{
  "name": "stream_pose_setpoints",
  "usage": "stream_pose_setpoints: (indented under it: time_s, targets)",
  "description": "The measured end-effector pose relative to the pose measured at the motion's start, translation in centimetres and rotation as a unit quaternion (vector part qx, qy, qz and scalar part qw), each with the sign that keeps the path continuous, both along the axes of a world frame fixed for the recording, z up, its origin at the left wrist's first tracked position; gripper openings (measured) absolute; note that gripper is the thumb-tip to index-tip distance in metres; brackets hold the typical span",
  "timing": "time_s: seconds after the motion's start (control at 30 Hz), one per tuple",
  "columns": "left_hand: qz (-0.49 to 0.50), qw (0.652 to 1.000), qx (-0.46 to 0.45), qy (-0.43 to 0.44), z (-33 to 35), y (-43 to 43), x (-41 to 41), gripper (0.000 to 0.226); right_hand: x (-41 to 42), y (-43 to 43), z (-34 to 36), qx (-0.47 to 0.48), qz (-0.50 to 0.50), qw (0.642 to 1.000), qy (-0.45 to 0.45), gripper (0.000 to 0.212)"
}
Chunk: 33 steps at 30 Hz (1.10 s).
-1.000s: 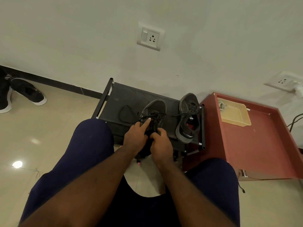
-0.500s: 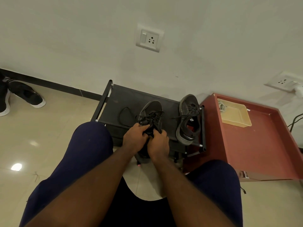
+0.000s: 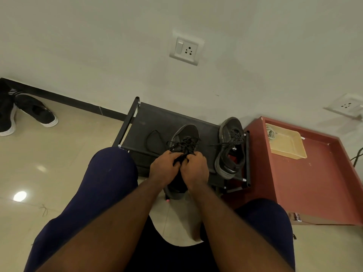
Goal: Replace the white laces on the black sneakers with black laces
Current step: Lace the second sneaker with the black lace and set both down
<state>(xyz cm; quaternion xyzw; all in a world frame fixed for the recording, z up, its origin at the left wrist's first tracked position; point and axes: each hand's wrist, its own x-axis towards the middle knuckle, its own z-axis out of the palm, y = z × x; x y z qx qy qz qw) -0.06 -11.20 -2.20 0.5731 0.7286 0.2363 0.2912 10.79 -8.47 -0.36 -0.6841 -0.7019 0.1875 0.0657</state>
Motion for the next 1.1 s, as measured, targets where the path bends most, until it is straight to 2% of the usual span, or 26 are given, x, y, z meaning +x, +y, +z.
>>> stream_pose_setpoints:
  time_s: [0.13,0.37,0.63,0.8,0.9,1.0,1.1]
  targets:
    - [0.003,1.0,-0.003,-0.017,0.0,0.0,0.2,0.04,0.6,-0.1,0.7,-0.013,0.044,0.999,-0.023,0.028]
    - [0.014,1.0,0.0,-0.019,0.3,0.0,0.3,0.039,0.8,-1.1,1.7,-0.045,0.09,0.988,-0.12,0.028]
    - [0.005,1.0,-0.006,-0.012,0.2,0.3,0.3,0.04,3.2,-0.8,2.8,-0.071,0.142,0.986,-0.046,0.015]
    - [0.0,1.0,-0.012,-0.009,0.2,0.3,0.2,0.04,4.3,-1.5,4.1,-0.059,0.164,0.977,0.123,0.014]
    - [-0.001,1.0,-0.012,-0.01,0.3,0.5,0.0,0.04,4.5,-2.8,5.8,-0.058,0.077,0.951,0.294,0.016]
    - [0.009,1.0,-0.013,-0.015,0.3,0.6,0.0,0.04,4.0,-3.7,7.3,-0.079,-0.032,0.875,0.476,0.02]
    - [0.018,1.0,-0.014,-0.02,0.2,0.6,-0.1,0.04,3.4,-4.1,9.2,-0.074,-0.069,0.753,0.651,0.018]
